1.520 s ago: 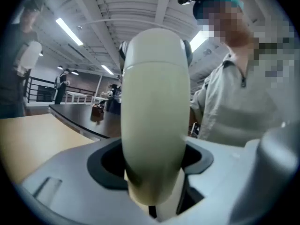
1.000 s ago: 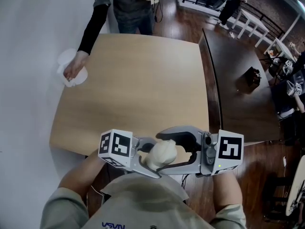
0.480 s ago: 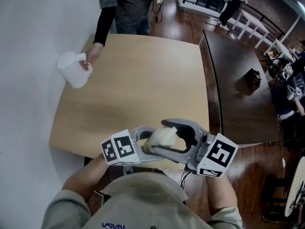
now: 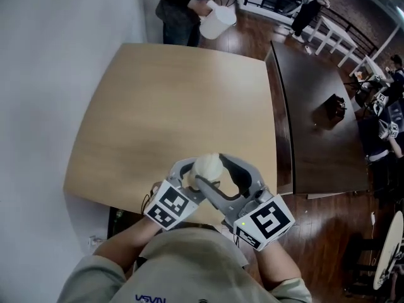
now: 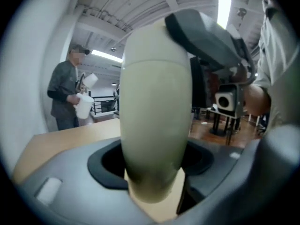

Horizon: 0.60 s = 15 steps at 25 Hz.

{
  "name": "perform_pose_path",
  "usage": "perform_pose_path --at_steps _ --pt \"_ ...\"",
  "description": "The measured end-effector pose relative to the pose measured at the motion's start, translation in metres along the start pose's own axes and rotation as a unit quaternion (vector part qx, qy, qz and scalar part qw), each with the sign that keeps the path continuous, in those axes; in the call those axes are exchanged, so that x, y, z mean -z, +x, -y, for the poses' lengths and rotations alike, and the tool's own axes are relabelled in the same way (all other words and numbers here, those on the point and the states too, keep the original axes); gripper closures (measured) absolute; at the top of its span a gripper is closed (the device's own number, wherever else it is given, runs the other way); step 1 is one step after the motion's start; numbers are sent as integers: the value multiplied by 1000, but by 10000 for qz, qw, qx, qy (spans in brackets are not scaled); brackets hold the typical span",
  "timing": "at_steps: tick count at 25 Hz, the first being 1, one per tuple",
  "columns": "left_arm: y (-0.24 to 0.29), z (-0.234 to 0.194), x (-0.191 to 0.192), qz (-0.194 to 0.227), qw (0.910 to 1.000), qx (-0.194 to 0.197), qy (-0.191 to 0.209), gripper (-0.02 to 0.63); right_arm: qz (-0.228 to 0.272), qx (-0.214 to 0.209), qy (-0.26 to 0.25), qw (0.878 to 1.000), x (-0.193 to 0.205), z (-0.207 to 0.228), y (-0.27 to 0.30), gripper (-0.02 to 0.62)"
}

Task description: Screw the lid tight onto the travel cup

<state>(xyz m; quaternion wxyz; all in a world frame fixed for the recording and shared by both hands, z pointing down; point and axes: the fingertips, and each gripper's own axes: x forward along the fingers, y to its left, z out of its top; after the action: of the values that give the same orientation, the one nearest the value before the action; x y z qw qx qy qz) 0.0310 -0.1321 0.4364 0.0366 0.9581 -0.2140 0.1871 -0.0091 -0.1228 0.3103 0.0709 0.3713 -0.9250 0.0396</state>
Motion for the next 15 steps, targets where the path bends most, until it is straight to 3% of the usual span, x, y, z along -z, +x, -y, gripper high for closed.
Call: perform_pose_path --at_steps 3,8,15 --pt "3 -8 6 105 9993 -316 -184 293 4 202 -9 9998 7 1 5 342" --pt "0 -23 23 418 9955 -773 -364 293 -19 -63 137 9999 15 -3 9 342" --pt "-32 -83 84 486 9792 -1847 -681 293 -10 -45 554 9985 33 6 9 342"
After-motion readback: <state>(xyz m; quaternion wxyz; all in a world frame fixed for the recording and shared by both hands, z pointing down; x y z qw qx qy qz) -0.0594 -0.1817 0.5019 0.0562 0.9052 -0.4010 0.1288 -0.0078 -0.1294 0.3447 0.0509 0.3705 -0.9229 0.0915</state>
